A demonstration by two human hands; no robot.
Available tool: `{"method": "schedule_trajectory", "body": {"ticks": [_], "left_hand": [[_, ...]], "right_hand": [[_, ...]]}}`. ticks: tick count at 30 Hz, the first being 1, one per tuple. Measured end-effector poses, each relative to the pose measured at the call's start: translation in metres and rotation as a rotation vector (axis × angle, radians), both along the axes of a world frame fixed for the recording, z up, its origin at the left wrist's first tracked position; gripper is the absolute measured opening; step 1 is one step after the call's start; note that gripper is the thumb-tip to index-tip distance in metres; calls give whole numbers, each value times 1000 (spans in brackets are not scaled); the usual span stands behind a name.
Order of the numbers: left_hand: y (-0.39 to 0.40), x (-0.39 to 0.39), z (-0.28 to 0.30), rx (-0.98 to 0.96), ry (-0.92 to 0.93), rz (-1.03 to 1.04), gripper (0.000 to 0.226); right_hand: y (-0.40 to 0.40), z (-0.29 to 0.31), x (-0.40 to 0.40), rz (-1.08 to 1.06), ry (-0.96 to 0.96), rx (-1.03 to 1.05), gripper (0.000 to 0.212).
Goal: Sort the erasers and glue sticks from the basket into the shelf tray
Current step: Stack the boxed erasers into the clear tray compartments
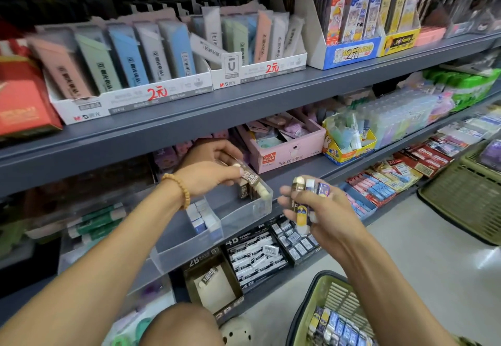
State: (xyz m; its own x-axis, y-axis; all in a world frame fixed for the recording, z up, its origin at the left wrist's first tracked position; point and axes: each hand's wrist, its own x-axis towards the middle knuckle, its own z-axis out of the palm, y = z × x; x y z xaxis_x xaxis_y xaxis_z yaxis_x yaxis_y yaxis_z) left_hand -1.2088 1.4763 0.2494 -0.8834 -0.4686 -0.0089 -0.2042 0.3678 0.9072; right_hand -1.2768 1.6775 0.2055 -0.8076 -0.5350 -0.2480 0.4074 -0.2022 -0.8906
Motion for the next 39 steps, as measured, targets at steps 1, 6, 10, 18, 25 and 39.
{"method": "schedule_trajectory", "body": {"ticks": [1, 6, 10, 18, 25, 39], "left_hand": [[-2, 0, -1, -65, -23, -10, 20], [-9, -8, -14, -311, -116, -86, 24], [-8, -20, -31, -460, -142, -129, 16], [-1, -30, -50, -696, -99, -93, 34], [-1, -26, -41, -724, -100, -69, 16], [13, -14, -5, 133, 16, -144, 10]], "right_hand": [[1, -1, 0, -1, 5, 31, 17], [3, -6, -1, -59, -19, 73, 9], [3, -11, -1, -31, -3, 118, 12], [-5, -16, -3, 41, 92, 171, 7], [-6, -13, 1, 119, 199, 217, 17], [-5, -12, 1, 62, 83, 141, 27]]}}
